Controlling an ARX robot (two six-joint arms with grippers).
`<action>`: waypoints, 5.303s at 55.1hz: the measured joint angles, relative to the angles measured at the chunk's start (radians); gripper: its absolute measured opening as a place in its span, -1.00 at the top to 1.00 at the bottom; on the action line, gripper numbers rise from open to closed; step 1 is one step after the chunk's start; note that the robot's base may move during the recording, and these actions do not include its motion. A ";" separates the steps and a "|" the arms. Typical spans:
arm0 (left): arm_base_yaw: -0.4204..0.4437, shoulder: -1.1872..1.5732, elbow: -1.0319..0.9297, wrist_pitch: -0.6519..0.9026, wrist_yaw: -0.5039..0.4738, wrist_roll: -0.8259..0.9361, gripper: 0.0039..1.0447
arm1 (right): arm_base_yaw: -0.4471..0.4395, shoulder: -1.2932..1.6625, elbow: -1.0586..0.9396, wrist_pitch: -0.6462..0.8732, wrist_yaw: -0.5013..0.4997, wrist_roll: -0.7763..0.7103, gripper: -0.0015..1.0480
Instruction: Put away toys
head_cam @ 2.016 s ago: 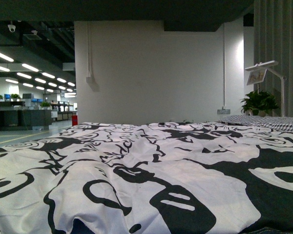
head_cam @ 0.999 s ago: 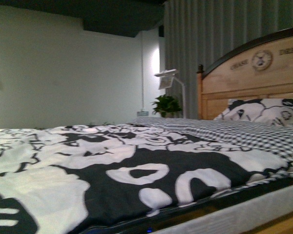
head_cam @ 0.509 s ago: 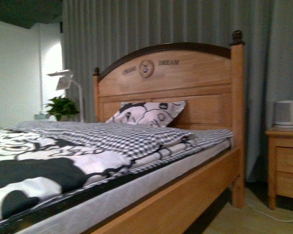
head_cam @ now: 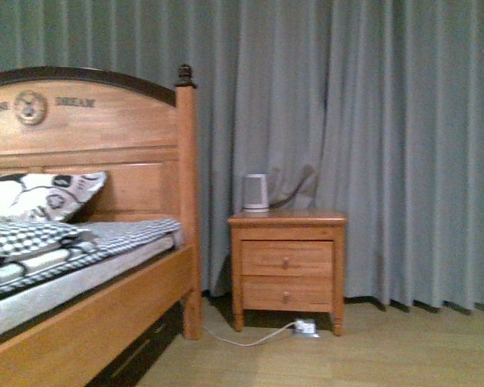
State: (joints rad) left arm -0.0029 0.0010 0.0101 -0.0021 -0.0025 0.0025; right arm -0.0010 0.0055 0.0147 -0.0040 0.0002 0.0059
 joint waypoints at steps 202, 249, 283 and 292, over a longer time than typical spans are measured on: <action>0.000 0.000 0.000 0.000 -0.004 0.000 -0.88 | 0.002 0.000 0.000 0.000 -0.013 0.000 0.87; 0.000 0.000 0.000 0.000 0.003 0.000 -0.88 | 0.002 0.000 0.000 0.000 0.002 0.000 0.87; 0.002 0.000 0.000 0.000 0.001 0.000 -0.88 | 0.002 0.000 0.000 0.000 0.001 0.000 0.87; 0.000 0.000 0.000 0.000 0.006 0.000 -0.88 | 0.000 0.000 0.000 0.000 0.010 0.000 0.87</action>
State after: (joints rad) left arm -0.0032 0.0010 0.0101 -0.0021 0.0032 0.0025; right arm -0.0013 0.0055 0.0147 -0.0040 0.0105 0.0055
